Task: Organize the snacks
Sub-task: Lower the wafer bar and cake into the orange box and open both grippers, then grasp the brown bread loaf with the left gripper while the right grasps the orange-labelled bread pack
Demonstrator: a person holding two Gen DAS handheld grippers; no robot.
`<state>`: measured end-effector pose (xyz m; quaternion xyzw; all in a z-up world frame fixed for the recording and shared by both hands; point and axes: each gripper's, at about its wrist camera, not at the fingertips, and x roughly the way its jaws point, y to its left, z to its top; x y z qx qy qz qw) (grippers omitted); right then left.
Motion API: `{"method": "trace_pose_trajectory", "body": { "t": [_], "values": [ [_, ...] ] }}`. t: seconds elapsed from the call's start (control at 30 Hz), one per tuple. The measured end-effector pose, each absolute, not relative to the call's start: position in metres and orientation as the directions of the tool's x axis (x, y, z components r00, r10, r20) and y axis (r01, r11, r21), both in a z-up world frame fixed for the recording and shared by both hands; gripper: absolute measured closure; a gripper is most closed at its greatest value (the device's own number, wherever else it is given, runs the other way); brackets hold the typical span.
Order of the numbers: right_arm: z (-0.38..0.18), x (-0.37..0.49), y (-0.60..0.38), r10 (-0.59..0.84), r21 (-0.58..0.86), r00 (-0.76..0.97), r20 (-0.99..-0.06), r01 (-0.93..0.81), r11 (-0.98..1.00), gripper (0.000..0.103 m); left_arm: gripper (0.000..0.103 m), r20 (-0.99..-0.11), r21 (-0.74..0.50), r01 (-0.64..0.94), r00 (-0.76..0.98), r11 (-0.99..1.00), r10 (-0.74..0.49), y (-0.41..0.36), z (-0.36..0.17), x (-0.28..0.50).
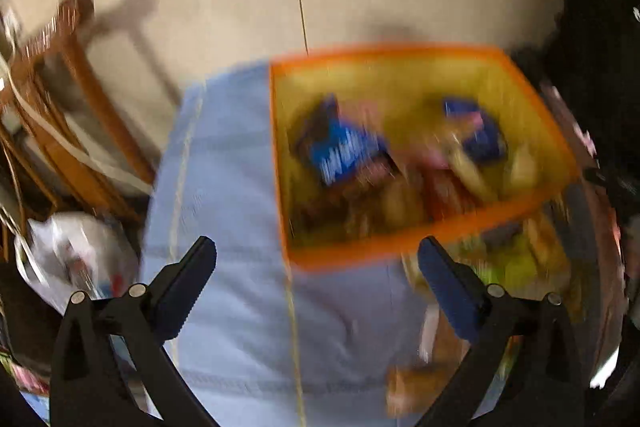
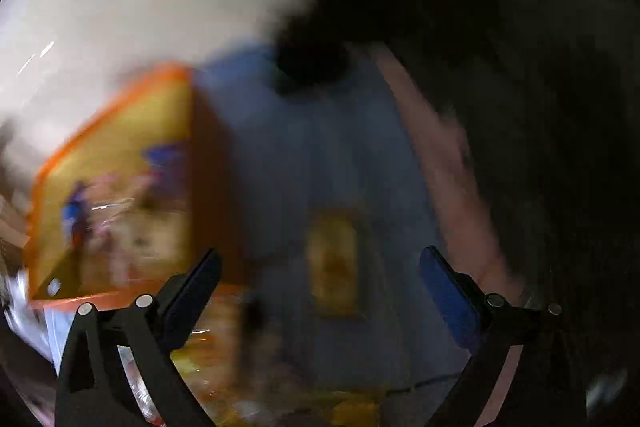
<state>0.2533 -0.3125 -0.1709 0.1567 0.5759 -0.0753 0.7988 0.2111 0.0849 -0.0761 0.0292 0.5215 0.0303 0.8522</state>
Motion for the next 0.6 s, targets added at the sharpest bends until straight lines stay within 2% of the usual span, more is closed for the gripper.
{"method": "trace_pose_trajectory", "body": {
  "t": [0.13, 0.17, 0.2, 0.23, 0.3, 0.4, 0.53, 0.57, 0.6],
  "values": [
    [-0.211, 0.263, -0.307, 0.082, 0.177, 0.319, -0.944, 0.283, 0.943, 0.004, 0.004, -0.917, 0.082, 0.019, 0.393, 0.996, 0.068, 0.068, -0.111, 0.171],
    [-0.217, 0.266, -0.299, 0.085, 0.175, 0.33, -0.94, 0.254, 0.951, 0.015, 0.004, -0.919, 0.083, 0.033, 0.388, 0.996, 0.064, 0.061, -0.116, 0.163],
    [-0.216, 0.266, -0.295, 0.014, 0.109, 0.339, -0.941, 0.261, 0.959, 0.053, 0.004, -0.921, 0.083, 0.059, 0.385, 0.995, 0.054, 0.05, -0.124, 0.153],
    [-0.213, 0.266, -0.29, 0.009, 0.097, 0.335, -0.942, 0.247, 0.964, 0.068, 0.004, -0.921, 0.077, 0.086, 0.387, 0.993, 0.037, 0.043, -0.13, 0.149],
    [-0.202, 0.254, -0.293, 0.096, 0.196, 0.34, -0.936, 0.273, 0.942, 0.068, 0.004, -0.93, 0.092, 0.138, 0.366, 0.986, 0.035, 0.02, -0.149, 0.149],
    [-0.156, 0.221, -0.291, 0.009, 0.141, 0.435, -0.9, 0.272, 0.952, 0.068, 0.004, -0.933, 0.094, 0.239, 0.361, 0.966, 0.002, -0.018, -0.17, 0.156],
    [-0.106, 0.177, -0.295, 0.01, 0.171, 0.523, -0.852, 0.26, 0.95, 0.068, 0.004, -0.93, 0.157, 0.318, 0.365, 0.935, 0.032, -0.055, -0.212, 0.167],
    [-0.098, 0.17, -0.295, 0.003, 0.162, 0.536, -0.844, 0.25, 0.954, 0.068, 0.027, -0.933, 0.154, 0.31, 0.36, 0.938, 0.034, -0.057, -0.222, 0.167],
    [-0.086, 0.159, -0.294, -0.011, 0.15, 0.555, -0.832, 0.243, 0.959, 0.068, 0.028, -0.937, 0.075, 0.287, 0.347, 0.955, -0.031, -0.052, -0.226, 0.166]
  ]
}}
